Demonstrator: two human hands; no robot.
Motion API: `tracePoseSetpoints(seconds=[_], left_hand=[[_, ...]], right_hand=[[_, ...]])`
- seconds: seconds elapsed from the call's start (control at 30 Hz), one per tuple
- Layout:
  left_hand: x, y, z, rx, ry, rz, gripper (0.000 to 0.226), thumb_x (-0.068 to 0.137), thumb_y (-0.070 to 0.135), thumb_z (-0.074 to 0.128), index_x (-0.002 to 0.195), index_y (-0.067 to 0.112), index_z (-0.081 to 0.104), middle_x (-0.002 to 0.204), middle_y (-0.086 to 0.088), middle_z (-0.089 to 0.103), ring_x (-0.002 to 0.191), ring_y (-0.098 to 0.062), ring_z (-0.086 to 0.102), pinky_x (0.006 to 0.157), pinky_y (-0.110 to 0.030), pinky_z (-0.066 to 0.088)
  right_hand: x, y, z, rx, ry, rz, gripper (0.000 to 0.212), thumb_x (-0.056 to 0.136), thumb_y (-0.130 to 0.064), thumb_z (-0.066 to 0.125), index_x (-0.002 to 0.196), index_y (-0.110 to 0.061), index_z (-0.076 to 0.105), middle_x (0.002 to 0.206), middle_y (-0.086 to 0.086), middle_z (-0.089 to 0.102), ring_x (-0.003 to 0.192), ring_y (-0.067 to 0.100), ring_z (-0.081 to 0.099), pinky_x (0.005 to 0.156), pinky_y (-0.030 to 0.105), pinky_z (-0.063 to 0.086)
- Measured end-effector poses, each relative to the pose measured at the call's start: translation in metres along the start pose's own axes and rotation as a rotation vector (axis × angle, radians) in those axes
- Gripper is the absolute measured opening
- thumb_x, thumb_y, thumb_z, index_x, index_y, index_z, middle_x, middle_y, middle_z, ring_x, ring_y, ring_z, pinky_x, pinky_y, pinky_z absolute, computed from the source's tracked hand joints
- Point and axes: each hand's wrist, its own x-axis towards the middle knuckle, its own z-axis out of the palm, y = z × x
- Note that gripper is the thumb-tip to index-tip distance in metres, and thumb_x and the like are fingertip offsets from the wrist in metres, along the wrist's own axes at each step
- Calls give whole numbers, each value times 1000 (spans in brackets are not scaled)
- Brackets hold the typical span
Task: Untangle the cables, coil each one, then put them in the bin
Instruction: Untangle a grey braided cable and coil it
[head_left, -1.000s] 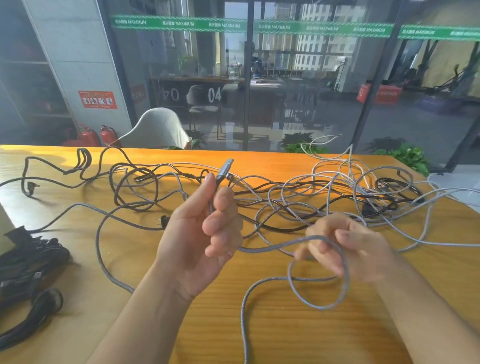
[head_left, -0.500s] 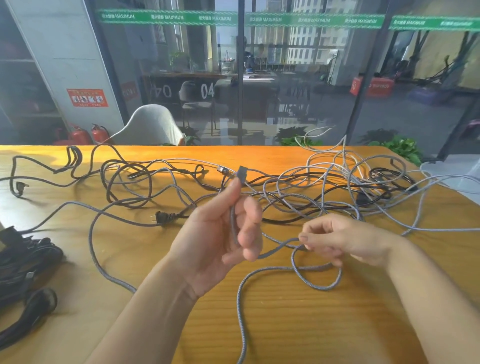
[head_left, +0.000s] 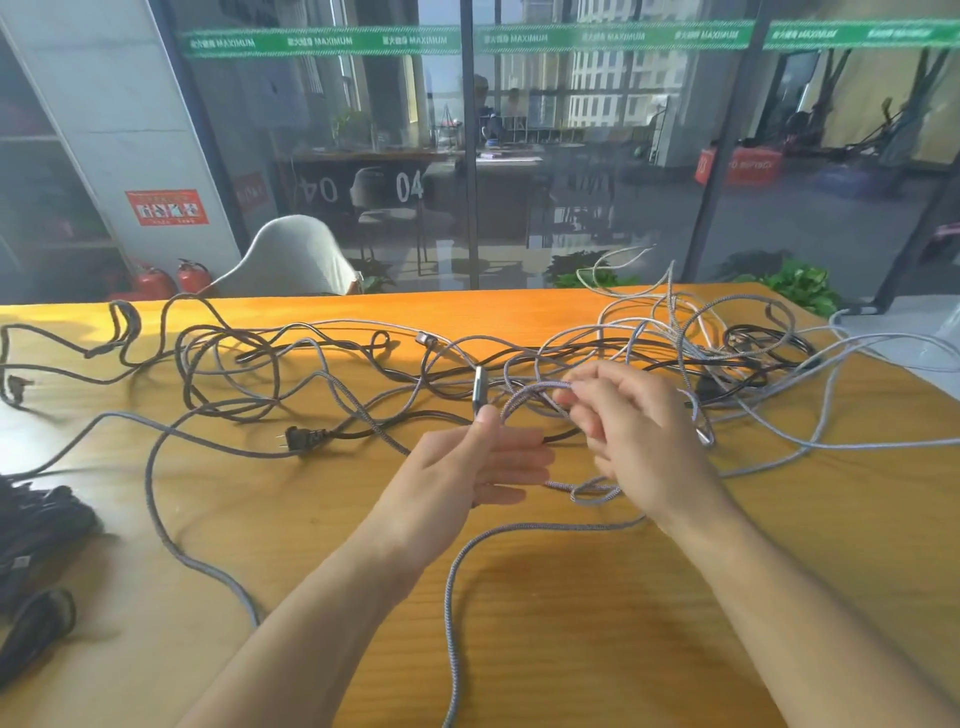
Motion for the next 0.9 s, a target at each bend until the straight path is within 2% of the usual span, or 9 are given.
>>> tracePoseSetpoints(seconds=[0.07, 0.13, 0.2, 0.27, 0.47, 0.53, 0.63, 0.77, 0.9], left_hand=[[2, -1, 1, -16, 23, 19, 55, 112, 43, 27, 129, 12, 70, 117, -1, 78, 112, -17, 73, 104, -46, 55], [1, -1, 3, -62, 37, 45, 55, 113, 42, 26, 128, 13, 71, 118, -3, 78, 115, -18, 72, 107, -47, 52], [1, -2, 4, -147, 27, 72, 59, 114, 41, 25, 120, 13, 76, 118, -10, 77, 117, -23, 71, 106, -44, 52], [0, -2, 6, -241, 22, 104, 63, 113, 42, 25, 112, 10, 79, 116, -15, 77, 116, -28, 71, 100, -35, 53], [1, 0, 8, -394, 38, 97, 59, 106, 47, 32, 130, 8, 69, 123, -14, 75, 116, -25, 71, 92, -28, 54], [1, 0, 6, -415, 80, 98, 56, 107, 44, 33, 133, 9, 67, 126, -9, 74, 115, -24, 71, 89, -28, 55], [1, 3, 2, -438, 193, 128, 47, 113, 33, 33, 127, 8, 71, 124, -10, 75, 119, -32, 69, 101, -44, 53], [5, 8, -13, -549, 322, 159, 47, 113, 27, 32, 124, 1, 69, 118, -17, 76, 113, -29, 73, 99, -47, 52], [3, 15, -18, -597, 279, 154, 53, 113, 33, 30, 126, -2, 67, 119, -21, 74, 110, -31, 74, 89, -36, 57]], right_hand=[[-7, -6, 5, -39, -21, -97, 25, 103, -30, 56, 85, -17, 68, 60, -6, 51, 49, 11, 46, 46, 25, 41], [-15, -10, 14, -85, -65, -165, 18, 106, -25, 60, 91, -20, 70, 60, -10, 56, 47, 11, 51, 44, 36, 48], [-21, -8, 24, -151, -119, -196, 12, 105, -26, 61, 98, -23, 71, 62, -15, 61, 49, 8, 56, 49, 29, 48], [-25, -5, 32, -207, -134, -223, 13, 105, -30, 61, 108, -24, 72, 68, -19, 65, 59, 7, 63, 57, 20, 45], [-29, 0, 40, -341, -62, -446, 19, 105, -28, 60, 119, -22, 72, 107, -14, 74, 95, 8, 70, 78, 32, 56], [-30, -1, 43, -398, -52, -484, 21, 104, -29, 62, 121, -22, 72, 105, -16, 72, 93, 2, 67, 76, 26, 54], [-34, -4, 46, -385, -119, -444, 30, 103, -35, 64, 131, -25, 68, 91, -30, 60, 80, -8, 58, 72, 11, 43], [-39, -7, 48, -145, -379, -217, 21, 107, -37, 51, 104, -24, 67, 73, -6, 65, 68, 6, 59, 66, 24, 45], [-37, -9, 45, -89, -414, -153, 28, 109, -39, 45, 89, -28, 62, 65, -5, 40, 63, 19, 37, 60, 32, 32]])
